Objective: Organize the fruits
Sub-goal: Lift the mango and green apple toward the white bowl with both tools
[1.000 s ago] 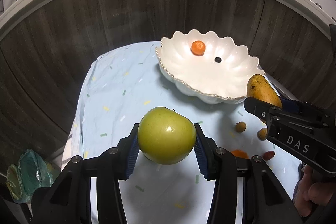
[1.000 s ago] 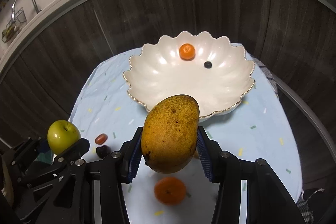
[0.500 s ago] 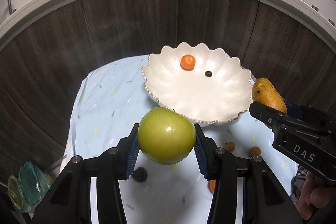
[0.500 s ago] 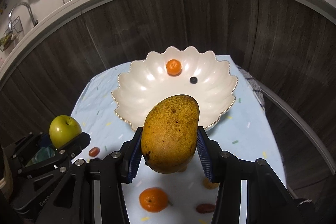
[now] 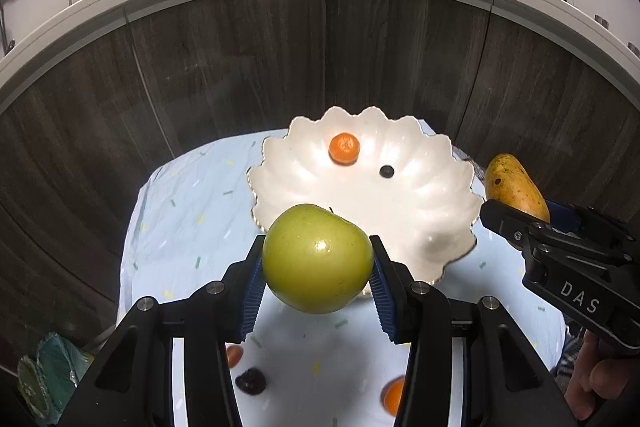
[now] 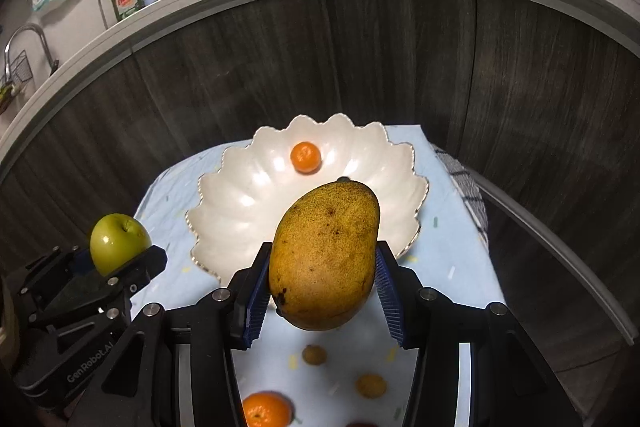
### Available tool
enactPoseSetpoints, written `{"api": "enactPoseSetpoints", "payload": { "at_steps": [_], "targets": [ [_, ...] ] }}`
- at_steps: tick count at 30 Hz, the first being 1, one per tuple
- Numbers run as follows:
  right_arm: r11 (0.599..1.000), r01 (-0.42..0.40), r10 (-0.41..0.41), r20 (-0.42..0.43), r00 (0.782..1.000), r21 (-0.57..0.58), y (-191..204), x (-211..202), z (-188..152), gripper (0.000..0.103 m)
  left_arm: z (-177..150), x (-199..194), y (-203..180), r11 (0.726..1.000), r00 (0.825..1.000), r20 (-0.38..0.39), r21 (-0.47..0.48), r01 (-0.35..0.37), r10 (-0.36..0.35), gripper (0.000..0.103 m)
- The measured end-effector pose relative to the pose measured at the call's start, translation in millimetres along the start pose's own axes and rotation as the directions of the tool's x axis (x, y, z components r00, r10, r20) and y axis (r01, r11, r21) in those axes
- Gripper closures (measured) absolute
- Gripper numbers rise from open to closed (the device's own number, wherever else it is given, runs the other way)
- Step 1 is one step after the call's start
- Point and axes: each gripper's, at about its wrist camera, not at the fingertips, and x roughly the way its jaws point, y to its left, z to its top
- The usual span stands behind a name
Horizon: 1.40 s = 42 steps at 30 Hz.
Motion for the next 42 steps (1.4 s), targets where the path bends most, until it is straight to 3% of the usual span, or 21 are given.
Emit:
{"api": "enactPoseSetpoints", "payload": {
  "at_steps": [23,42],
  "targets": [
    [0.997,0.062,-0.062,0.001,0.998,0.039,-31,39,31,0.054,38,47,1,1.000,1.000,0.000,0.004,0.009,-0.009,0.056],
    [0.995,0.083,-0.080,-0.062,0.995,0.055,-37,81,33,0.054,38,100,13,1.000,0.998,-0.070,-0.018,0.002,-0.003,0.056]
  ]
}}
